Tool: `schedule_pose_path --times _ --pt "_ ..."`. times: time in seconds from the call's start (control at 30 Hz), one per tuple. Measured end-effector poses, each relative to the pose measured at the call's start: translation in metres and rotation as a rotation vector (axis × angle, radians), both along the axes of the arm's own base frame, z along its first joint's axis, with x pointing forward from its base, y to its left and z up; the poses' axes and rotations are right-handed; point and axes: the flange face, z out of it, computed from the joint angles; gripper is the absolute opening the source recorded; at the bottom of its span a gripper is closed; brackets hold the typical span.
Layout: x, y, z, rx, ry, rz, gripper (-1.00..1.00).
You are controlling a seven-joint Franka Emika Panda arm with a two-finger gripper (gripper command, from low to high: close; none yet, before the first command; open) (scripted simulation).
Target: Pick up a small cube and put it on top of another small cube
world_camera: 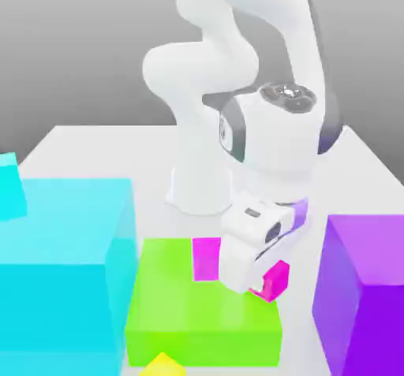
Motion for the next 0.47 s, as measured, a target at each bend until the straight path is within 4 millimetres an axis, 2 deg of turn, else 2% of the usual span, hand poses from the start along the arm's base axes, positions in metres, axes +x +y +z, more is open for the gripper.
schedule_pose_path --times 0.1,0.2,0.27,0.33,0.37,0.47 --pt "0.037 -0.048 0.009 0.002 -0.003 -0.181 -1.00" --pt "0.066 -0.101 0.015 0.003 -0.007 -0.348 -1.00" --pt "0.072 -0.112 -0.003 0.003 -0.008 -0.383 -1.00" --pt "0.073 -0.116 -0.031 0.002 -0.009 -0.392 -1.00" --pt "0.073 -0.116 -0.040 0.002 -0.009 -0.394 1.00" --pt "0.073 -0.116 -0.040 0.002 -0.009 -0.394 1.00"
